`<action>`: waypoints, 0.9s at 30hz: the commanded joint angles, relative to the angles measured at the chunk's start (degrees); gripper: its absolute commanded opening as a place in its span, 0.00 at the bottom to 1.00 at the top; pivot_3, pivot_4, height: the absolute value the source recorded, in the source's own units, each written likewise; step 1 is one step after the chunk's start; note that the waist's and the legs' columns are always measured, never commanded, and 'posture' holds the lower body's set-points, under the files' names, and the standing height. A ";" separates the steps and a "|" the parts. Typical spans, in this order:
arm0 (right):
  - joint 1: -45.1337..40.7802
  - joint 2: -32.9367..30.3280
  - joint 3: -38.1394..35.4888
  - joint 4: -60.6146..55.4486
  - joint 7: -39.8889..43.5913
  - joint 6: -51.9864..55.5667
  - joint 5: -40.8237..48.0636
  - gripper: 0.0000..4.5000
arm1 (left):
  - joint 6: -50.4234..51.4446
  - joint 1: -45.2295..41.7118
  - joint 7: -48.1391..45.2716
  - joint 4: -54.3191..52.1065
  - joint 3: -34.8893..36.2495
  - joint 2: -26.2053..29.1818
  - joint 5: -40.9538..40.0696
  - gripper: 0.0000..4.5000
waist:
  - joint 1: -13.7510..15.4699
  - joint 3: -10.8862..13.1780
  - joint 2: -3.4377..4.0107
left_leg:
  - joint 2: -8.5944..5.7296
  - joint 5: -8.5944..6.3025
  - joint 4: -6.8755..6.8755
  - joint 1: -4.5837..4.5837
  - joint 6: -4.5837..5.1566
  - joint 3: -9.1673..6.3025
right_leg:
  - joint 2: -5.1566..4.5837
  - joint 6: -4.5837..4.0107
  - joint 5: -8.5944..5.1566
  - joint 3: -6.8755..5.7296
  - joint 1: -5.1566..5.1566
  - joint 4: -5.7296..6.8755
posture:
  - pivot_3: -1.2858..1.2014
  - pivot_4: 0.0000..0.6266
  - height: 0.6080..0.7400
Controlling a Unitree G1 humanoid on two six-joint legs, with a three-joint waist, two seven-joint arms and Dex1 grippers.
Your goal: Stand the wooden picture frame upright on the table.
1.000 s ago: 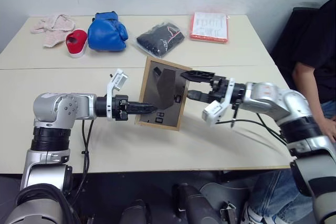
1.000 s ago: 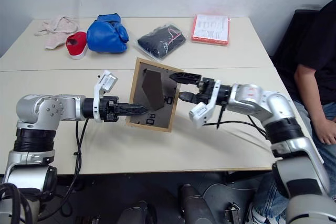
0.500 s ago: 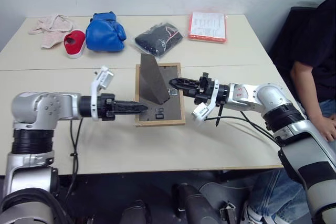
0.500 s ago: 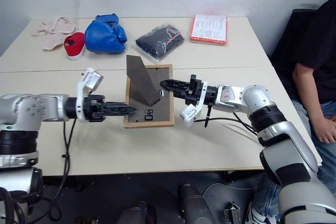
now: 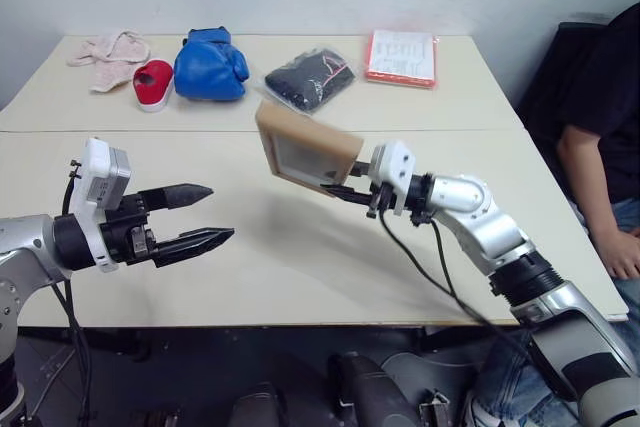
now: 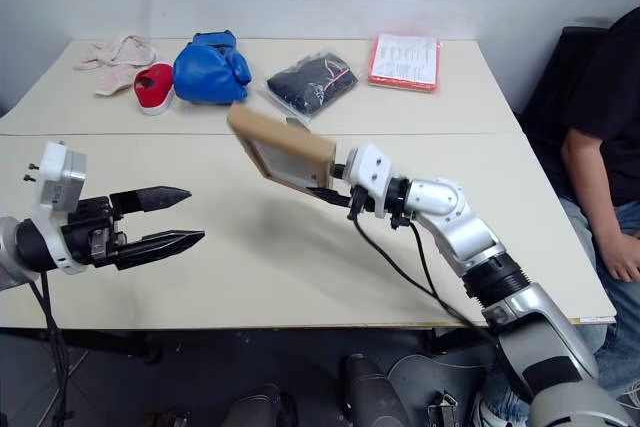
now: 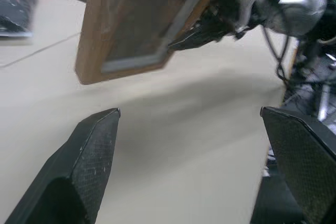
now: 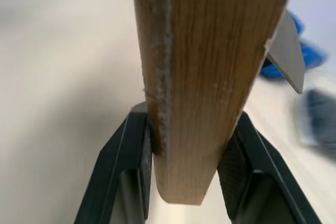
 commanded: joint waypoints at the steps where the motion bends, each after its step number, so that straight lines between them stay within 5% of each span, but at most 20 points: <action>1: -0.02 1.42 -3.74 -4.04 1.99 15.57 6.57 0.27 | -2.98 -0.51 2.04 -0.51 -0.34 0.44 0.17 1.00 | 0.39 -0.01 -0.01 | 0.00 -0.01 -0.05 0.00 0.00 0.00 | 0.00 -0.01 0.00 -0.01 0.00 -0.06 | 0.52 0.24 1.00; 11: 2.58 8.39 -3.70 3.73 4.28 18.43 -5.31 0.27 | -6.04 -1.84 2.02 2.32 -3.10 1.76 -0.42 1.00 | 0.66 -0.03 -0.04 | -0.04 0.19 -0.12 -0.49 -0.34 0.20 | 0.01 -0.01 0.00 0.11 -0.57 -0.02 | 0.52 0.24 1.00; 17: 3.48 7.52 -7.03 0.51 5.44 21.22 -6.24 0.73 | -6.33 -2.72 1.46 4.31 -3.67 2.54 -1.37 1.00 | 0.83 -0.04 -0.05 | -0.05 0.20 -0.12 -0.46 -0.34 0.19 | 0.01 -0.01 -0.01 0.10 -0.56 -0.01 | 0.52 0.24 1.00; 20: 4.44 3.12 -9.81 -4.95 6.69 24.46 -5.86 0.97 | -6.58 -3.18 0.83 5.37 -4.09 2.88 -1.30 1.00 | 0.92 -0.04 -0.05 | -0.06 0.19 -0.12 -0.56 -0.32 0.20 | 0.00 -0.01 0.00 0.10 -0.60 -0.05 | 0.52 0.24 1.00; 27: 7.67 -18.67 -25.02 -17.78 22.64 35.32 7.40 0.99 | -8.11 -4.80 -1.96 7.79 -4.33 5.48 -1.24 1.00 | 1.52 0.00 -0.01 | -0.07 0.08 -0.16 -0.62 -0.14 0.15 | 0.00 0.00 -0.01 0.05 -0.58 -0.20 | 0.52 0.24 1.00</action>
